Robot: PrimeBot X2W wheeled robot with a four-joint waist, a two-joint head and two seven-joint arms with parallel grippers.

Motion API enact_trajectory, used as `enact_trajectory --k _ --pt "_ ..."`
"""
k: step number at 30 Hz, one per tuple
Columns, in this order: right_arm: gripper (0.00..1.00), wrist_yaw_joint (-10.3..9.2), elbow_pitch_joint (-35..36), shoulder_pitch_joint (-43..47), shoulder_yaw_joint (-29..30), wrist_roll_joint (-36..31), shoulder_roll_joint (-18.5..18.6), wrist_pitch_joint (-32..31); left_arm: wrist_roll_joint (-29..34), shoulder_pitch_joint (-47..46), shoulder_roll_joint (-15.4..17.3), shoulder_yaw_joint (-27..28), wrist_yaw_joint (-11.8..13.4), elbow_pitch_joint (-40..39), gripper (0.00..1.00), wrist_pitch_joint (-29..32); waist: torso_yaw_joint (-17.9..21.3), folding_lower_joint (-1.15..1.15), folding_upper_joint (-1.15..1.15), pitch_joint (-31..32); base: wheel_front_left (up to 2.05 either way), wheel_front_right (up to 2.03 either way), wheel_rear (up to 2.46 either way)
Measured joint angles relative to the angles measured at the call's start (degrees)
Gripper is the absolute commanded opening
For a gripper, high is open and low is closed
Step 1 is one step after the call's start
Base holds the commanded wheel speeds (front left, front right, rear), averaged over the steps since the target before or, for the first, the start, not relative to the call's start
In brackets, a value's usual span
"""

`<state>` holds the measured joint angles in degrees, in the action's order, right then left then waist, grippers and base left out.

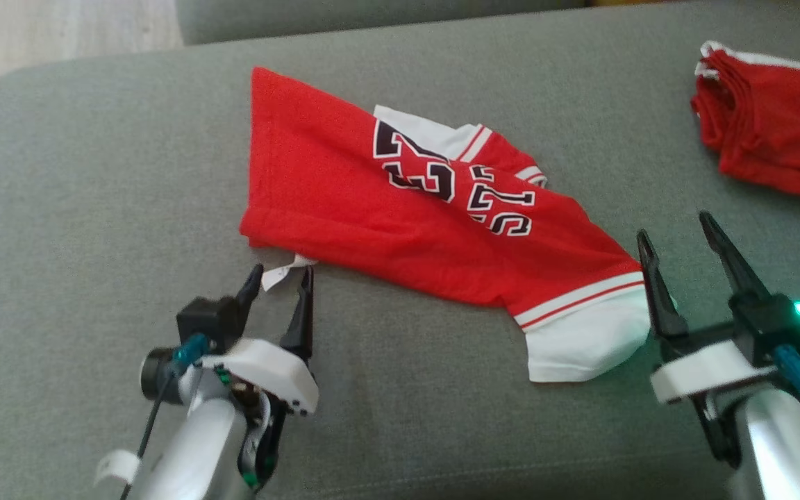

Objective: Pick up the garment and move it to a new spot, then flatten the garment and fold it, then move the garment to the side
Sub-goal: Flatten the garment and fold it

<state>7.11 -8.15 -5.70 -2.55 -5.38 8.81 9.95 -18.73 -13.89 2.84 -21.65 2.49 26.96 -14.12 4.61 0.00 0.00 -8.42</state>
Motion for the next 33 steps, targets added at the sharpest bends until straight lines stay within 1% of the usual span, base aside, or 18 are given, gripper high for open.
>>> enact_trajectory --k 9,10,12,13,18,20,25,28,33 --pt "1.0 0.0 0.8 -3.4 -1.4 0.0 -2.8 1.6 0.4 -7.7 0.2 0.3 0.0 12.6 1.0 0.1 2.7 0.01 0.0 -4.1 0.0 0.0 0.0" --pt "1.0 0.0 0.8 -3.4 -1.4 0.0 -3.0 1.8 0.4 -8.1 0.2 0.3 0.0 13.6 0.84 0.1 3.0 0.0 0.0 -4.4 0.0 0.0 0.0" --pt "1.0 0.0 0.5 -3.4 -1.2 0.0 -3.1 2.2 0.4 -8.9 0.2 0.4 -0.1 15.1 0.11 0.0 3.3 0.01 0.0 -5.0 0.0 0.0 0.0" --pt "1.0 0.0 0.4 -3.4 -0.9 0.0 -3.2 2.2 0.4 -9.4 0.2 0.5 -0.3 15.5 0.0 -0.1 3.4 0.0 0.0 -5.2 0.0 0.0 0.0" --pt "1.0 0.0 0.2 -3.4 0.5 0.0 -4.3 3.0 0.4 -10.3 0.1 0.4 -1.2 15.9 0.0 -0.1 3.0 0.0 0.0 -5.1 0.0 0.0 0.0" --pt "1.0 0.0 0.2 -3.4 1.1 0.0 -4.5 3.3 0.4 -10.0 0.1 0.4 -1.6 14.7 0.0 -0.1 2.5 0.0 0.0 -4.7 0.0 0.0 0.0" --pt "1.0 0.0 0.1 -3.1 2.8 0.4 -5.0 3.7 0.7 -6.0 0.0 0.3 -2.4 5.3 0.0 -0.2 0.6 0.0 0.0 -3.2 0.0 0.0 0.0" --pt "1.0 0.0 -0.2 -2.7 3.7 0.5 -5.2 3.8 1.2 -0.8 0.1 0.2 -2.5 -0.3 0.0 -0.2 -0.9 0.0 0.0 -2.0 0.0 0.0 0.0" --pt "1.0 0.0 -0.7 -0.4 4.6 0.9 -5.9 3.8 1.5 7.3 0.7 -1.1 -2.3 -6.9 0.0 0.4 -3.3 0.0 0.0 0.2 0.0 0.0 0.0"
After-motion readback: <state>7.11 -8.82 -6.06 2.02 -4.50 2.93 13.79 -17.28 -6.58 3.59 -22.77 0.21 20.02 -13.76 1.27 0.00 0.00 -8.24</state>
